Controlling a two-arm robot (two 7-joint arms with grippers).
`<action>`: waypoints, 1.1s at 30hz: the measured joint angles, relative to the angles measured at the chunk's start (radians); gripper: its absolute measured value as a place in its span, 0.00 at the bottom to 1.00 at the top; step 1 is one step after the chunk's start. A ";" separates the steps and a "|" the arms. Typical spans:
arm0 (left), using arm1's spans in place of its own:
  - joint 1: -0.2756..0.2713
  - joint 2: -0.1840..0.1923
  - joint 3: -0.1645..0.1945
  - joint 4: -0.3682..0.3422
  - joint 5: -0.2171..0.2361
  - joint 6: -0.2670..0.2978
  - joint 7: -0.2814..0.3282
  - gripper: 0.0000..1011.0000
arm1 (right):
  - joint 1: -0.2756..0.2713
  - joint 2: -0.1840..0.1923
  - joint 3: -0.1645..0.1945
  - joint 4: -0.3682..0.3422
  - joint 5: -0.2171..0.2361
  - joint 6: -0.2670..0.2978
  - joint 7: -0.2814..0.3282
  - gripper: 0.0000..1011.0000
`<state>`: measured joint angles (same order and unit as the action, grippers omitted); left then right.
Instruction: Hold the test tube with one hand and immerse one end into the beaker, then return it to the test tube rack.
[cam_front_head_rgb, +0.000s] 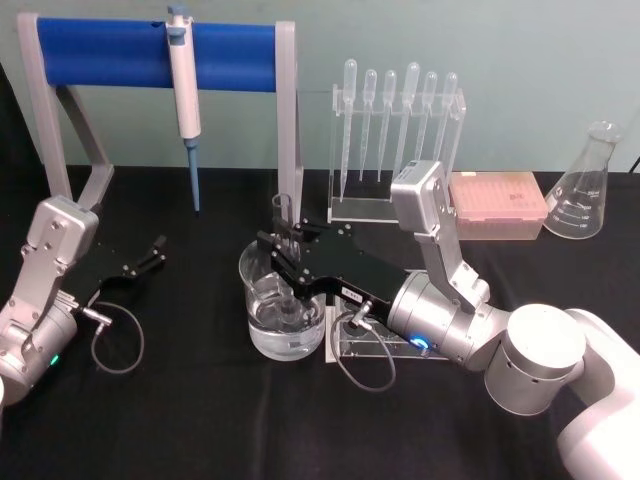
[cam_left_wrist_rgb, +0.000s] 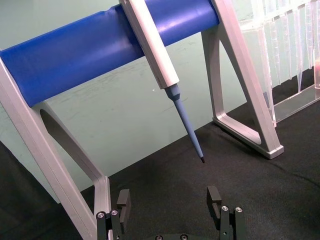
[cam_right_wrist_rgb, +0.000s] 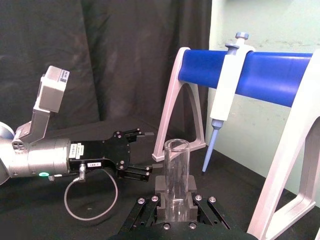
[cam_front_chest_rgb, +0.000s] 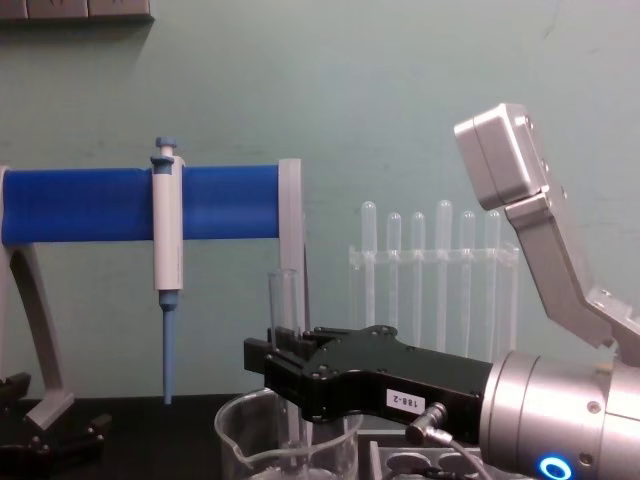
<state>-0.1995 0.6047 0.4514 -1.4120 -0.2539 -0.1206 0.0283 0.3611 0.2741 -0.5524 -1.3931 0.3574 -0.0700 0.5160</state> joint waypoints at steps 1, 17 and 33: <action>0.000 0.000 0.000 0.000 0.000 0.000 0.000 0.99 | 0.000 0.000 0.000 0.000 0.000 0.000 0.000 0.22; 0.000 0.000 0.000 0.000 0.000 0.000 0.000 0.99 | 0.000 0.000 0.000 0.000 0.000 0.000 0.000 0.22; 0.000 0.000 0.000 0.000 0.000 0.000 0.000 0.99 | 0.000 0.000 0.000 0.000 0.000 0.000 0.000 0.22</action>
<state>-0.1996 0.6047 0.4514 -1.4120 -0.2539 -0.1205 0.0283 0.3611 0.2741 -0.5524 -1.3931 0.3574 -0.0700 0.5160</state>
